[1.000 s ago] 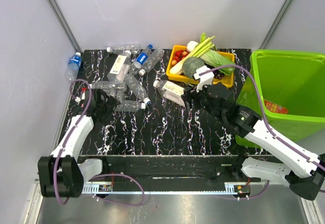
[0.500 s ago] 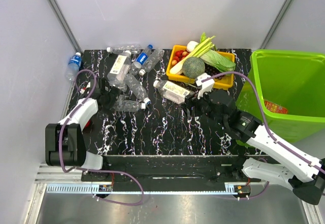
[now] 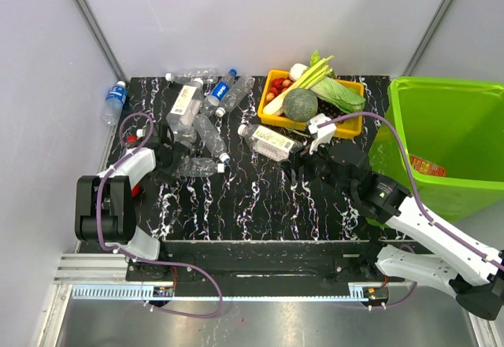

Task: Put the plastic bottles in the bin
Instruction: Pick up the plastic bottle at the center of the board.

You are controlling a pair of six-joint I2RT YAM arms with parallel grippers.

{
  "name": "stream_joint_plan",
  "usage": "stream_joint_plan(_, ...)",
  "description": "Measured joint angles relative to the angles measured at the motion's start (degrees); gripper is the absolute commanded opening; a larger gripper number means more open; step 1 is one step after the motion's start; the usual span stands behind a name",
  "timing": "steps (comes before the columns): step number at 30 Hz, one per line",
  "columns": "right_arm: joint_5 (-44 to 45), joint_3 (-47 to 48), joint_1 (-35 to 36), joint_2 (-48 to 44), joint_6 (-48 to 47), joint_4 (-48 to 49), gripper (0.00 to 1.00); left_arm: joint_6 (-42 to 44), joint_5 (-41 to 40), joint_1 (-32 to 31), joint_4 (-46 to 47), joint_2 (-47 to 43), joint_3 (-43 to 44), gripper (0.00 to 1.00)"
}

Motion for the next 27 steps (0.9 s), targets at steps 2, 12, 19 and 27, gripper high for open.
stream_joint_plan(2,0.0,0.0,0.0,0.1,0.3,0.0,0.76,0.1,0.0,0.0,0.0,0.0,-0.7,0.88)
stream_joint_plan(12,-0.6,0.0,0.0,0.4,2.0,0.0,0.77,0.7,1.9,0.0,0.8,-3.8,-6.6,0.74)
stream_joint_plan(19,-1.9,0.0,0.0,1.2,4.2,0.0,0.76,2.8,3.9,-0.8,0.0,-10.4,-9.0,0.59)
stream_joint_plan(27,-4.0,0.0,0.0,4.0,9.3,1.1,0.76,14.4,12.4,-3.6,2.3,-18.3,-8.4,0.49)
